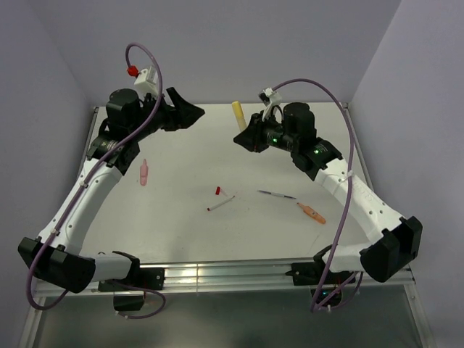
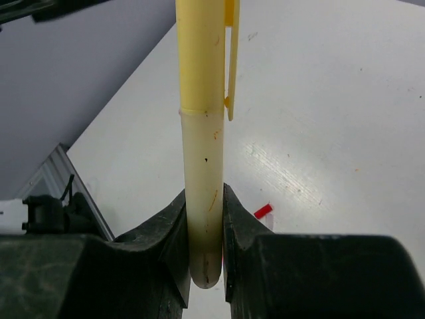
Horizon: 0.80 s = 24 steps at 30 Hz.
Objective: Insert the pens into the pen caps
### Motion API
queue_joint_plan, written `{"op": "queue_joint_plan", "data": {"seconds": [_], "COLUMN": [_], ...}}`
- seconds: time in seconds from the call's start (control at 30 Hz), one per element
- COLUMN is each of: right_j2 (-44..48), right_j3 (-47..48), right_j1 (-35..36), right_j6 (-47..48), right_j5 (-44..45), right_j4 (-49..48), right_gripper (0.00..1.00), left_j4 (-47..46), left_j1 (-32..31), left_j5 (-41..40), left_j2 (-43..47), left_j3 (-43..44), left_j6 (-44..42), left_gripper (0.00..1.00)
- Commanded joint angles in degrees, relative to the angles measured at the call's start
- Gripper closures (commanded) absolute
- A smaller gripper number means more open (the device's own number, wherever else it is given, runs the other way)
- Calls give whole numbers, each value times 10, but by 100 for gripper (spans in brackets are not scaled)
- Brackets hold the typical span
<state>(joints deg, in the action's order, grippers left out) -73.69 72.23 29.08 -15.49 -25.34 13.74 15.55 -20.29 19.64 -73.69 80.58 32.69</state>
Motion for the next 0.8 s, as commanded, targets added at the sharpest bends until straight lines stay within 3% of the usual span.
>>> {"op": "queue_joint_plan", "data": {"seconds": [0.0, 0.23, 0.37, 0.77], "right_j2": [-20, -29, -35, -47], "right_j3": [35, 43, 42, 46], "right_j1": [7, 22, 28, 52], "right_j6": [-46, -58, -61, -54], "right_j5": [33, 36, 27, 45], "right_j4": [-47, -49, -55, -54], "right_gripper": [100, 100, 100, 100], "left_j4": [-71, -50, -26, -27], "left_j1": [-34, -127, -150, -186], "left_j5": [-7, -104, -145, -164], "left_j2": [8, -24, -43, -67], "left_j3": [2, 27, 43, 39], "left_j6": [77, 50, 52, 57], "left_gripper": [21, 29, 33, 37]}}
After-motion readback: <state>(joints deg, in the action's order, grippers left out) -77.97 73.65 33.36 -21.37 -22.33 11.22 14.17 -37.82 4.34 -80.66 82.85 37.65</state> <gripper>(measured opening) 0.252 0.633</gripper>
